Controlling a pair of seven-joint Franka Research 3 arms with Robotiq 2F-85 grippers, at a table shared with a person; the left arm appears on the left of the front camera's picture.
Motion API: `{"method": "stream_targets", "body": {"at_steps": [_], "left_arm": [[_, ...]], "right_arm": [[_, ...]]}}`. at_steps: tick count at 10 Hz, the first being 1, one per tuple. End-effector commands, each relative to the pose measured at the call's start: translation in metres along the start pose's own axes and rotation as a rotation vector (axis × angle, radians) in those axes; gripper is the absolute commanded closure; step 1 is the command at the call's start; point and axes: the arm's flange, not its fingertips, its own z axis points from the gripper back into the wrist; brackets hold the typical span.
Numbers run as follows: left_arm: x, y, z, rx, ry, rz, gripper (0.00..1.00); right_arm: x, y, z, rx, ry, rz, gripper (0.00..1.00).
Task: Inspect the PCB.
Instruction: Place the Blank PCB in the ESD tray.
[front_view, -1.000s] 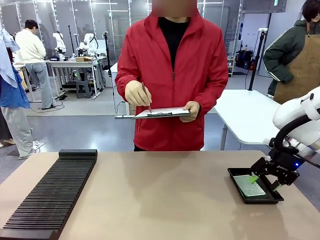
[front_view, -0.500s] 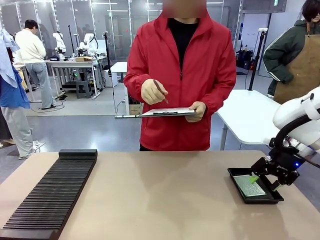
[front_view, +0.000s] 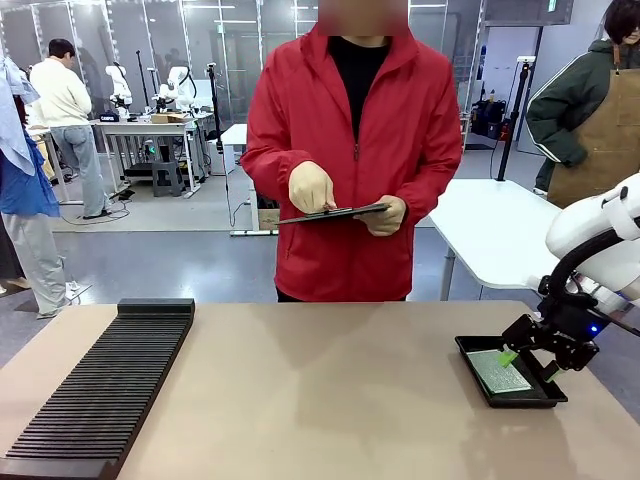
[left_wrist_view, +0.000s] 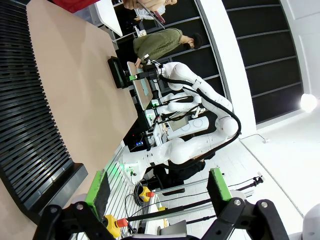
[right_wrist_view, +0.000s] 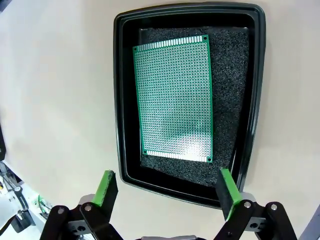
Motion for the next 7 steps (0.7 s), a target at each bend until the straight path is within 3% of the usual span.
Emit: {"method": "stream_targets", "body": {"at_steps": [1, 3, 5, 7], "left_arm": [[0.0, -0.003, 0.0, 0.002, 0.0, -0.001, 0.0], [0.0, -0.003, 0.0, 0.002, 0.0, -0.001, 0.0], [0.0, -0.003, 0.0, 0.002, 0.0, -0.001, 0.0], [0.0, -0.003, 0.0, 0.002, 0.0, -0.001, 0.0]], "right_arm": [[0.0, 0.0, 0.0, 0.0, 0.0, 0.0, 0.0], [-0.035, 0.013, 0.046, 0.132, 0.004, 0.012, 0.0], [-0.062, 0.012, 0.061, 0.226, 0.018, -0.01, 0.0], [-0.091, 0.015, 0.073, 0.398, 0.037, -0.023, 0.0]]}}
